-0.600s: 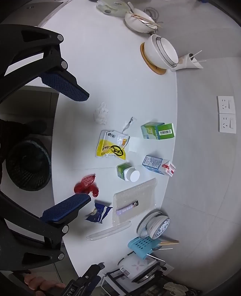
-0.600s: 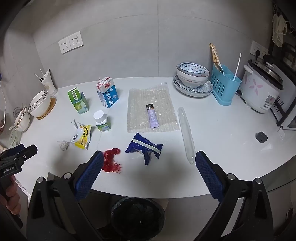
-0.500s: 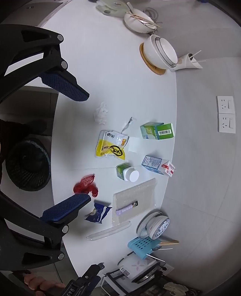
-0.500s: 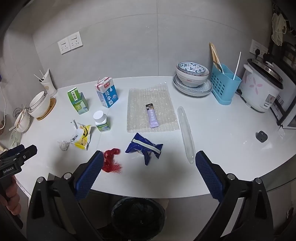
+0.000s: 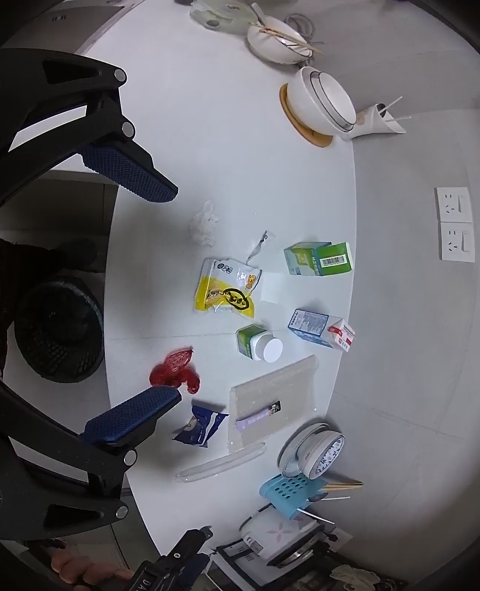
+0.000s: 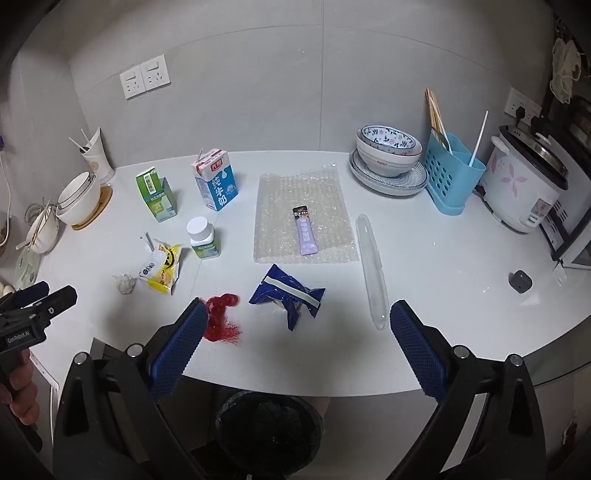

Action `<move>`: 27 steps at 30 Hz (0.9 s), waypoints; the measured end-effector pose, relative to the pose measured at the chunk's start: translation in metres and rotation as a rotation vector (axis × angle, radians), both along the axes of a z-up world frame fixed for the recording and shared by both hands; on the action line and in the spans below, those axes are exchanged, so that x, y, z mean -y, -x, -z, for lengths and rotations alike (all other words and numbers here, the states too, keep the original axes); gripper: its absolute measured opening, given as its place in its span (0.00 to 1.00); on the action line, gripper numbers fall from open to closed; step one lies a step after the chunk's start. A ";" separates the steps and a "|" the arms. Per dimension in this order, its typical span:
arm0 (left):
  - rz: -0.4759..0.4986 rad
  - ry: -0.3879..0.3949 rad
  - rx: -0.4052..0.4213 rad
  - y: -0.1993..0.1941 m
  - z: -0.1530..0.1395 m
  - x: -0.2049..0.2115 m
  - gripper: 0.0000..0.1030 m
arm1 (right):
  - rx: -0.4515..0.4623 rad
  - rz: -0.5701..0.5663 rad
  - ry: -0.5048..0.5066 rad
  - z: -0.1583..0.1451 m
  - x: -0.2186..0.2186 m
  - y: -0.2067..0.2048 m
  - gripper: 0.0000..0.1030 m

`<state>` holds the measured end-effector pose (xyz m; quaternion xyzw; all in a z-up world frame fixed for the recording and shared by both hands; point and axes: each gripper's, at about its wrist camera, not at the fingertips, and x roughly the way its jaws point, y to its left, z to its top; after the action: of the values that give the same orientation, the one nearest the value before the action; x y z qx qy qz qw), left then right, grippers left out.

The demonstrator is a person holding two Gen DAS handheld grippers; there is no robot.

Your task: Collect trash

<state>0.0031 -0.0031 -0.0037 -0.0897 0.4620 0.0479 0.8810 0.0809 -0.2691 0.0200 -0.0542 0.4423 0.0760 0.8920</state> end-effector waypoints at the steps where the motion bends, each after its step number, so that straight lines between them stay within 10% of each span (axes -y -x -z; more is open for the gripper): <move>1: -0.005 -0.001 -0.005 -0.002 -0.001 0.001 0.94 | -0.001 0.001 -0.005 -0.001 0.001 -0.001 0.92; 27: -0.024 -0.051 0.016 0.007 -0.010 0.001 0.94 | -0.013 0.024 -0.033 0.002 0.009 0.000 0.92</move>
<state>-0.0038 -0.0043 0.0065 -0.0732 0.4525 0.0697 0.8860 0.0812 -0.2784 0.0182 -0.0336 0.4473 0.0730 0.8907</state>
